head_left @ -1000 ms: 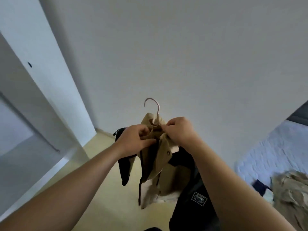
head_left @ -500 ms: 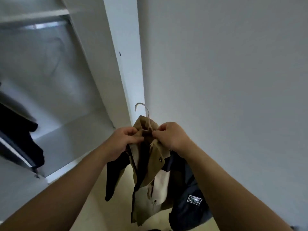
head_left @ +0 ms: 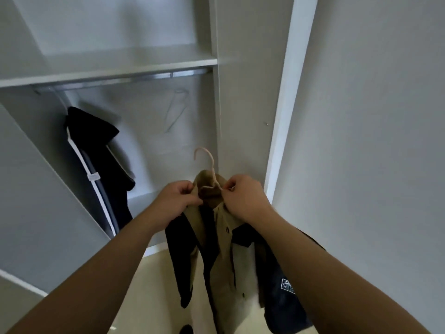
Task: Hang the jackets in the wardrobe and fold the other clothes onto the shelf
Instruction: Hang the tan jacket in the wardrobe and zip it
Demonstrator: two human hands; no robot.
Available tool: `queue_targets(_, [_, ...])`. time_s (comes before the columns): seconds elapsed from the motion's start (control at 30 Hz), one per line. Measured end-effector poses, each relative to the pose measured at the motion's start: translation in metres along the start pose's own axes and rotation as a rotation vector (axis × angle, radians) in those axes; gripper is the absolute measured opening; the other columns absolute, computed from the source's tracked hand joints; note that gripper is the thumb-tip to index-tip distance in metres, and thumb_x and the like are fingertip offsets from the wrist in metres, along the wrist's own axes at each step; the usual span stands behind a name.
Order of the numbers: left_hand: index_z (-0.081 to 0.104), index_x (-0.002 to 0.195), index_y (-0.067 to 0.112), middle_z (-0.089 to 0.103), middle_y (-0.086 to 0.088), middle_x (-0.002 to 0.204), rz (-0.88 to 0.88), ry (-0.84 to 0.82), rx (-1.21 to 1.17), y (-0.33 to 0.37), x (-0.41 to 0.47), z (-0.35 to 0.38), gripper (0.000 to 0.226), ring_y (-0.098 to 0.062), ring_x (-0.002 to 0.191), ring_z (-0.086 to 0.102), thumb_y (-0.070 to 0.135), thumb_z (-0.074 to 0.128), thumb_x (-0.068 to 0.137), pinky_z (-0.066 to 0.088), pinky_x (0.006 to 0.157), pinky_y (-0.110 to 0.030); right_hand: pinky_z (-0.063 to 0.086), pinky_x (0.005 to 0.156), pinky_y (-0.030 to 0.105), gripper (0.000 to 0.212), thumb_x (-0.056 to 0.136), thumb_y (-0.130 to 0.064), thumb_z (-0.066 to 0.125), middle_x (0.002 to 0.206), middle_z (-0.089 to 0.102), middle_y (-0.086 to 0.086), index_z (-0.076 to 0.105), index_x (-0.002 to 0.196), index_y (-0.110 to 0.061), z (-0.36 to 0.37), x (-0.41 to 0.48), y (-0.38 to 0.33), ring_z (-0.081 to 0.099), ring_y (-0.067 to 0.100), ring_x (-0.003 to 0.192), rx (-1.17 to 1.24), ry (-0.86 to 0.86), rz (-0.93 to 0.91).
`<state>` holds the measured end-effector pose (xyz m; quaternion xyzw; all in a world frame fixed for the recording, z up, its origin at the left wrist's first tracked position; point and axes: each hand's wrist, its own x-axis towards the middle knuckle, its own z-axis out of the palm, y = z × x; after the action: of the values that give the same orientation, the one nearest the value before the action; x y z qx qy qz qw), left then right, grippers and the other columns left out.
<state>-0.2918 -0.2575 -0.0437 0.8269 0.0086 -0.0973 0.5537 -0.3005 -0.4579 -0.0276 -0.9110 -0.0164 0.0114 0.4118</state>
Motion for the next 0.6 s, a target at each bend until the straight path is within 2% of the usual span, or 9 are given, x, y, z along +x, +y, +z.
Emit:
queue_targets(0.07, [0.067,0.078,0.016,0.067,-0.011,0.079,0.005,0.009,0.033,-0.007,0.024,-0.025,0.011,-0.031,0.080,0.065,0.012,0.077,0.078,0.053,0.075,-0.045,0.038,0.044,0.006,0.010,0.089,-0.031,0.062,0.072,0.066,-0.013,0.064,0.079,-0.034,0.019,0.029,-0.018,0.064,0.003,0.062,0.005,0.007,-0.006])
queue_targets(0.1, [0.066,0.084,0.012,0.068,-0.016,0.085,-0.003,0.008,0.049,-0.011,0.039,-0.039,0.014,-0.033,0.084,0.065,0.013,0.078,0.078,0.053,0.079,-0.047,0.039,0.044,0.007,0.009,0.089,-0.031,0.063,0.072,0.067,-0.012,0.064,0.080,-0.034,0.029,0.044,-0.027,0.064,0.002,0.062,0.015,0.008,0.001])
queue_targets(0.23, [0.058,0.092,0.016,0.069,-0.014,0.092,-0.035,0.034,0.082,-0.032,0.093,-0.089,0.028,-0.028,0.085,0.065,0.019,0.082,0.077,0.051,0.072,-0.039,0.044,0.046,0.013,0.005,0.087,-0.028,0.064,0.079,0.068,-0.009,0.064,0.083,-0.032,0.069,0.097,-0.062,0.065,0.006,0.068,0.064,0.015,0.035])
queue_targets(0.37, [0.048,0.118,0.026,0.070,-0.004,0.102,-0.089,0.080,0.026,-0.048,0.141,-0.139,0.057,-0.022,0.090,0.071,0.032,0.082,0.072,0.058,0.074,-0.036,0.041,0.051,0.013,0.010,0.089,-0.022,0.064,0.082,0.065,-0.009,0.062,0.086,-0.031,0.107,0.145,-0.090,0.062,0.004,0.073,0.090,-0.004,0.065])
queue_targets(0.47, [0.032,0.139,0.037,0.072,-0.001,0.100,-0.064,0.093,-0.003,-0.055,0.176,-0.170,0.079,-0.016,0.086,0.073,0.027,0.080,0.077,0.058,0.078,-0.033,0.046,0.056,0.018,0.008,0.090,-0.019,0.062,0.085,0.065,-0.005,0.062,0.093,-0.027,0.134,0.179,-0.108,0.063,0.009,0.076,0.116,-0.036,0.091])
queue_targets(0.53, [0.034,0.144,0.037,0.073,-0.002,0.102,-0.040,0.077,0.039,-0.058,0.199,-0.188,0.076,-0.018,0.091,0.073,0.023,0.076,0.083,0.060,0.085,-0.038,0.054,0.067,0.024,0.008,0.092,-0.019,0.060,0.087,0.065,-0.003,0.062,0.096,-0.025,0.153,0.203,-0.116,0.064,0.012,0.080,0.144,-0.056,0.096])
queue_targets(0.6, [0.043,0.144,0.033,0.074,-0.002,0.100,-0.018,0.100,0.077,-0.061,0.220,-0.204,0.067,-0.021,0.091,0.072,0.020,0.073,0.085,0.061,0.084,-0.038,0.055,0.072,0.023,0.006,0.094,-0.021,0.059,0.087,0.063,-0.006,0.062,0.099,-0.024,0.172,0.227,-0.124,0.063,0.011,0.081,0.196,-0.078,0.097])
